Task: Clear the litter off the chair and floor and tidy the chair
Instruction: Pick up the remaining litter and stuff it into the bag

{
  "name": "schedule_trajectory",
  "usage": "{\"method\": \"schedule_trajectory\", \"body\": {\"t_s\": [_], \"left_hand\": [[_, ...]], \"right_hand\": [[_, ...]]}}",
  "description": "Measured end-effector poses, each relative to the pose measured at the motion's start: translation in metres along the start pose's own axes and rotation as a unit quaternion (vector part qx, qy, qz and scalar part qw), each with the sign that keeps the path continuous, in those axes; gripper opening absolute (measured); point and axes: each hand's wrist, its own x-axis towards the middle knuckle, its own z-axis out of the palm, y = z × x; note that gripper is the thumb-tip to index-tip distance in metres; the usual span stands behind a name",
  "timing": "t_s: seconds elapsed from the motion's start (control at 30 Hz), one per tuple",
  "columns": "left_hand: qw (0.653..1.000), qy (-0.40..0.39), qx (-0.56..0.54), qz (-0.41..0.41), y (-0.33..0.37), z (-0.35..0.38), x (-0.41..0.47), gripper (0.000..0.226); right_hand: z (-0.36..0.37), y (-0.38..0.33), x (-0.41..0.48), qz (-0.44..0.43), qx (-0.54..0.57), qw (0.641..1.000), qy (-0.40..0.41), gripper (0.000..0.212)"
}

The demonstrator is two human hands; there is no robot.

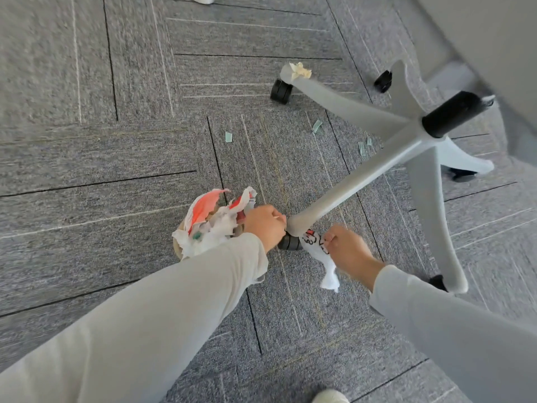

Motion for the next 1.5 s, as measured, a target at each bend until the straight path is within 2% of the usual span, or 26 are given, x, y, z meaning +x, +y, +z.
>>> {"method": "schedule_trajectory", "body": {"t_s": [0.1,0.17,0.27,0.37,0.43,0.47,0.53,0.6,0.63,0.7,0.73,0.83,0.9,0.97,1.0,1.13,1.2,1.23,1.3,1.37,1.4,1.43,1.5], "left_hand": [[0.999,0.016,-0.025,-0.016,-0.001,0.004,0.005,0.015],[0.999,0.017,-0.043,-0.017,-0.001,0.005,0.006,0.013],[0.999,0.020,-0.028,-0.007,0.001,0.007,0.008,0.015],[1.000,0.008,0.021,0.014,-0.004,0.005,0.007,0.011],[0.999,0.025,0.042,0.009,-0.011,0.005,-0.002,0.023],[0.999,0.008,0.043,-0.008,-0.015,0.007,-0.010,0.034],[0.990,-0.110,0.068,-0.048,-0.025,0.013,-0.027,0.053],[0.964,-0.245,0.087,-0.063,-0.030,0.019,-0.040,0.057],[0.957,-0.270,0.095,-0.045,-0.031,0.019,-0.041,0.052],[0.968,-0.237,0.085,0.004,-0.029,0.014,-0.036,0.040],[0.976,-0.205,0.067,0.010,-0.026,0.009,-0.031,0.037],[0.981,-0.187,0.043,-0.003,-0.011,-0.007,-0.022,0.030],[0.991,-0.121,0.060,0.011,-0.007,-0.014,-0.017,0.026],[0.997,-0.073,0.021,0.008,-0.004,-0.020,-0.015,0.031],[0.998,-0.054,0.013,0.032,-0.002,-0.024,-0.015,0.030],[0.979,-0.020,-0.184,0.081,0.011,-0.042,-0.025,0.027],[0.962,-0.047,-0.252,0.095,0.017,-0.055,-0.028,0.027],[0.945,-0.068,-0.305,0.101,0.020,-0.062,-0.029,0.027],[0.902,-0.078,-0.418,0.072,0.027,-0.069,-0.029,0.033],[0.874,-0.071,-0.480,0.038,0.030,-0.071,-0.028,0.037],[0.868,-0.074,-0.489,0.034,0.029,-0.072,-0.027,0.036],[0.875,-0.075,-0.477,0.039,0.026,-0.076,-0.027,0.032],[0.889,-0.058,-0.450,0.056,0.012,-0.089,-0.025,0.025]], "right_hand": [[0.009,-0.001,-0.009,-0.014,-0.003,1.000,-0.028,0.027],[0.019,-0.001,-0.022,-0.032,-0.060,0.995,-0.068,0.027],[0.037,-0.007,-0.048,-0.074,-0.192,0.969,-0.137,0.025],[0.042,-0.013,-0.057,-0.136,-0.242,0.948,-0.156,0.021],[0.043,-0.010,-0.062,-0.154,-0.249,0.940,-0.175,0.019],[0.044,-0.008,-0.066,-0.161,-0.244,0.939,-0.182,0.018],[0.049,-0.007,-0.072,-0.197,-0.247,0.931,-0.184,0.019],[0.048,-0.013,-0.072,-0.263,-0.271,0.911,-0.169,0.027],[0.046,-0.018,-0.069,-0.296,-0.287,0.898,-0.154,0.031],[0.040,-0.029,-0.065,-0.350,-0.284,0.884,-0.121,0.034],[0.035,-0.033,-0.064,-0.358,-0.261,0.890,-0.103,0.032],[0.019,-0.048,-0.051,-0.312,-0.191,0.930,-0.029,0.018],[0.007,-0.052,-0.037,-0.284,-0.164,0.944,0.043,0.016],[-0.002,-0.048,-0.024,-0.269,-0.197,0.939,0.090,0.025],[-0.004,-0.043,-0.020,-0.256,-0.233,0.933,0.099,0.029],[-0.006,-0.038,-0.015,-0.243,-0.329,0.903,0.130,0.027],[-0.008,-0.047,-0.016,-0.252,-0.238,0.926,0.151,0.037],[-0.011,-0.055,-0.018,-0.255,-0.163,0.944,0.127,0.050],[-0.016,-0.076,-0.024,-0.256,0.027,0.966,-0.011,0.079],[-0.012,-0.101,-0.028,-0.252,0.184,0.937,-0.157,0.093],[-0.008,-0.112,-0.029,-0.246,0.224,0.921,-0.202,0.091],[-0.005,-0.121,-0.029,-0.236,0.246,0.913,-0.223,0.079],[-0.001,-0.132,-0.026,-0.210,0.256,0.924,-0.190,0.035]]}}
